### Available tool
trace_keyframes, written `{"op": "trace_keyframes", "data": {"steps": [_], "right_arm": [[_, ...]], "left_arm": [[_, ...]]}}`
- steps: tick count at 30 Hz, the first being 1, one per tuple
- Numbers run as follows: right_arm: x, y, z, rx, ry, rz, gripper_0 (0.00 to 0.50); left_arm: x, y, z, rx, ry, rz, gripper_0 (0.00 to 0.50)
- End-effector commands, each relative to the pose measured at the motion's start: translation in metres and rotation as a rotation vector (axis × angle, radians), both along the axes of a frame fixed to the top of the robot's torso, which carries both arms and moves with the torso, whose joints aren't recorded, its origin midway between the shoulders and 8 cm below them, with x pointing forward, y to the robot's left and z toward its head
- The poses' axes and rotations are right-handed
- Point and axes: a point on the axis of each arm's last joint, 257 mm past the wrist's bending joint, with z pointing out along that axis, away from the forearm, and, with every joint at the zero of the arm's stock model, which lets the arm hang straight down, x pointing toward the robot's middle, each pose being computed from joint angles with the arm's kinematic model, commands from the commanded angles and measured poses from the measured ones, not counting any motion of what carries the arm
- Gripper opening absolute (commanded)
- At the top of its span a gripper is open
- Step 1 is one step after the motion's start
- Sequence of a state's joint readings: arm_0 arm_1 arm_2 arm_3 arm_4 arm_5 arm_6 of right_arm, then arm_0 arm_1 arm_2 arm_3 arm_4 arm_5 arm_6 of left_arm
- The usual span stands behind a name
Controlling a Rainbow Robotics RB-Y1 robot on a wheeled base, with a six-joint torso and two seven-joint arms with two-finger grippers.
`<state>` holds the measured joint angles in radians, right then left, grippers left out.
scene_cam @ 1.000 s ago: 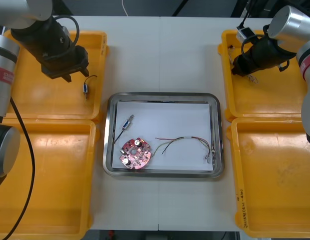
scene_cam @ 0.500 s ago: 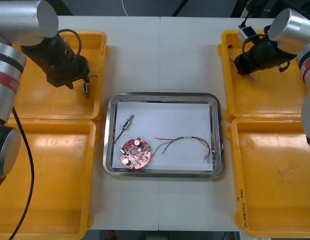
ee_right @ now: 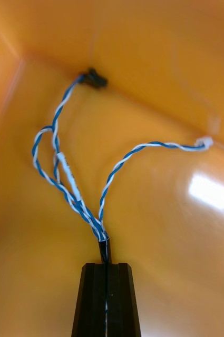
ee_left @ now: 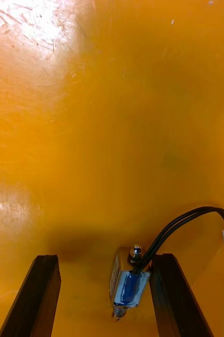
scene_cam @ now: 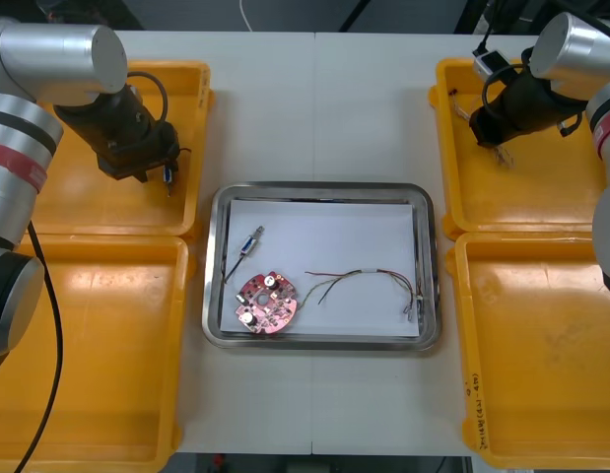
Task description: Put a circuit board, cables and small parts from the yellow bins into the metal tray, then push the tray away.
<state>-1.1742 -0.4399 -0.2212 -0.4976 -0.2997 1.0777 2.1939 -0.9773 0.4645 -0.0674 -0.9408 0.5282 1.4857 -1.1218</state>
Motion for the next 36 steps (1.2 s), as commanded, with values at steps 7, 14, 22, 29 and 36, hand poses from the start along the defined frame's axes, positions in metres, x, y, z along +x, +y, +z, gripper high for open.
{"op": "trace_keyframes", "data": {"steps": [7,14,22,29,36], "right_arm": [[-0.029,-0.023,0.054,-0.095,0.069,0.040,0.000],[-0.066,-0.029,0.083,-0.089,0.165,0.047,0.000],[-0.099,-0.034,0.102,-0.098,0.239,0.040,0.000],[-0.115,-0.040,0.118,-0.145,0.178,0.036,0.000],[-0.118,-0.037,0.132,-0.187,0.089,0.055,0.000]], "left_arm": [[0.010,0.004,0.011,0.055,-0.055,-0.112,0.500],[0.006,0.006,0.001,0.054,-0.043,-0.122,0.500],[0.002,0.009,-0.010,0.051,-0.036,-0.119,0.249],[0.002,0.013,-0.010,0.045,-0.037,-0.101,0.000],[0.001,0.027,0.007,0.003,-0.045,-0.064,0.000]]}}
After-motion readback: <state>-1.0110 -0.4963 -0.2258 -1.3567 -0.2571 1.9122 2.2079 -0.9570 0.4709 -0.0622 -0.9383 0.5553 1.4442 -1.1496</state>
